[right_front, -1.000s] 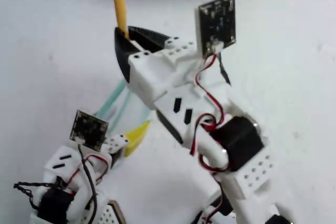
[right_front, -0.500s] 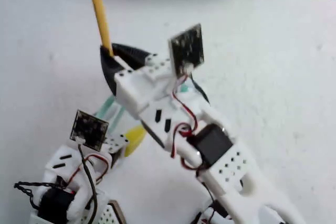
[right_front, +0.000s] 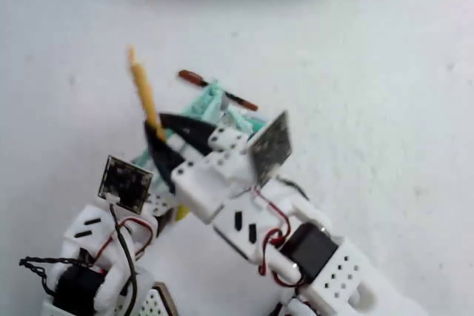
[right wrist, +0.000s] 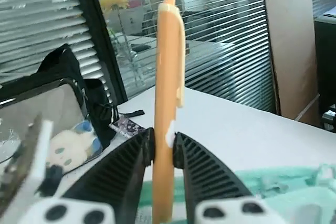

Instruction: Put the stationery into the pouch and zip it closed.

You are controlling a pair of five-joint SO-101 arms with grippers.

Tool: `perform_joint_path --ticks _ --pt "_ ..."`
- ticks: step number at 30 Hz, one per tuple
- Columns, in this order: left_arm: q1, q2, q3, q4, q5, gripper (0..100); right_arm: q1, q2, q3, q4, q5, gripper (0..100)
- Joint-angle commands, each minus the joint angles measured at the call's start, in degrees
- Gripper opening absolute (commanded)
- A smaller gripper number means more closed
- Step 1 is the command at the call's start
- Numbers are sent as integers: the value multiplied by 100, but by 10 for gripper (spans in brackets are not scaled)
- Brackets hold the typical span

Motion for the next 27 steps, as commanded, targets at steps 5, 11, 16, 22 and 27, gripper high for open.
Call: perform_joint_path --ticks 5,11,16,22,27 --pt "66 -22 -26 -141 70 317 -224 -136 -35 -119 404 39" --pt "48 -22 -26 -132 70 317 -224 -145 -255 453 404 221" --pt "48 -22 -26 -132 70 317 -207 -145 -633 901 404 227" --pt "48 -22 -26 -132 70 317 444 -145 -1081 1138 404 219" --pt "40 -22 -26 -158 62 279 1745 -31 -1837 1604 510 218"
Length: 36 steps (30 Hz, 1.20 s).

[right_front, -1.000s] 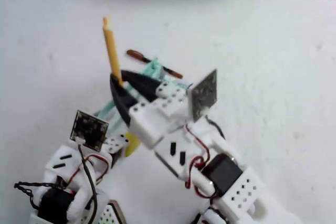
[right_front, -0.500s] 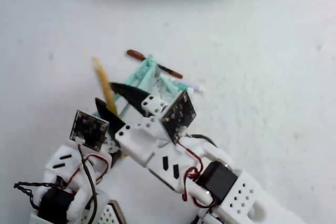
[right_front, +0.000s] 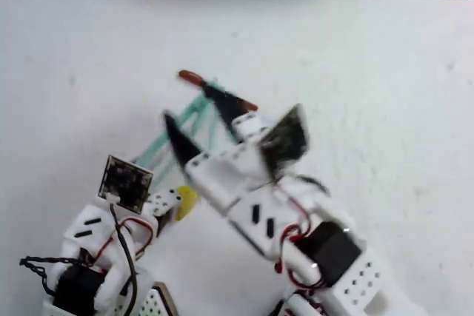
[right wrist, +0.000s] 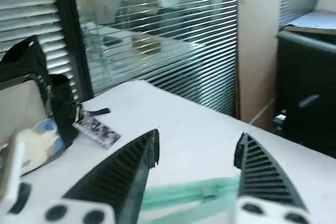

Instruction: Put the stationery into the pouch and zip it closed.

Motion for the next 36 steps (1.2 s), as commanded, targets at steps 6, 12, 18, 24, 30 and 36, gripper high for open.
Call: perform_joint_path --ticks 6,12,18,24,30,36 --pt "31 -22 -44 -264 18 115 1956 1051 -1644 1095 897 218" --pt "-251 -22 -26 -378 18 64 2404 2422 -2629 1754 923 218" --pt "-813 -22 -62 -440 62 32 2360 3732 -3569 2457 967 204" --pt "-1077 -22 -62 -466 70 31 2343 5569 -4712 2958 1468 98" --pt "-1130 -22 -62 -466 308 32 2026 7486 -6101 3538 2312 168" --pt "-1130 -22 -53 -466 308 32 1868 9165 -7086 3714 3182 142"
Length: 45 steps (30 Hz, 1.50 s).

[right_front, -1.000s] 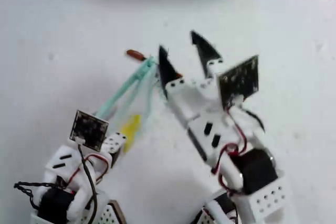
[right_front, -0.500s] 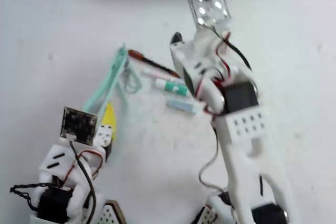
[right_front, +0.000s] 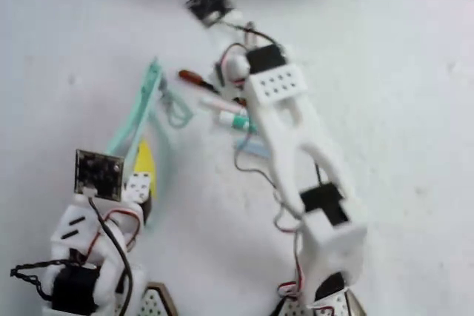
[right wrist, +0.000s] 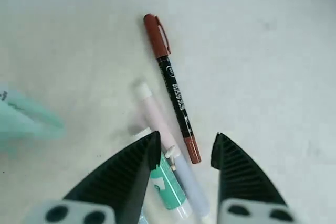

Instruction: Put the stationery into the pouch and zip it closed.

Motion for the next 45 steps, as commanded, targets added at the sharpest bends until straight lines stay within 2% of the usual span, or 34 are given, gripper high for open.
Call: perform_joint_path --ticks 1,15,22,29,34,36,45 --pt "-22 -48 -53 -202 62 33 -84 769 -791 31 255 139" --pt "13 -48 -35 -193 44 34 110 3125 -3200 57 229 139" --pt "22 -48 -35 -185 44 34 110 3978 -3965 66 264 138" --pt "22 -48 -26 -185 44 34 110 4242 -4132 75 273 134" --pt "22 -48 -26 -185 53 34 110 4251 -4088 75 273 9" --pt "22 -48 -26 -185 53 34 119 4259 -4079 75 273 33" --pt "31 -48 -26 -193 53 34 242 4251 -3859 268 273 17"
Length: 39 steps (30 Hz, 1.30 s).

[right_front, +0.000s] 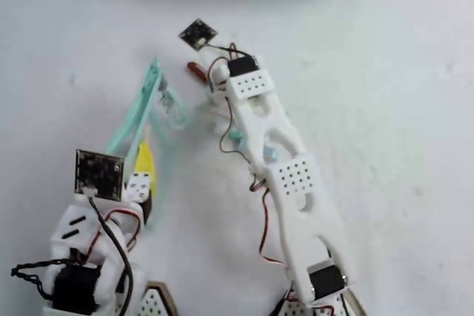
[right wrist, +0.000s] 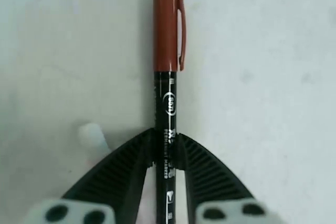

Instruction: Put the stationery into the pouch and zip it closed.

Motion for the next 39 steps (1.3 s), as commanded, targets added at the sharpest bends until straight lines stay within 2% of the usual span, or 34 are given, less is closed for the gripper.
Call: perform_joint_path --ticks 1,6,15,21,25,39 --pt "31 -48 -26 -193 44 34 119 -48 9 136 88 17" --pt "57 -48 -26 -211 62 35 136 -48 0 136 88 17" --pt "734 -40 62 -448 70 35 251 -92 0 145 35 17" --pt "954 -40 448 -1081 70 33 224 -92 0 136 35 17" --pt "1218 -40 448 -1336 466 35 215 -92 0 136 35 17" --pt "1270 -40 475 -1037 149 32 233 -92 0 136 35 17"
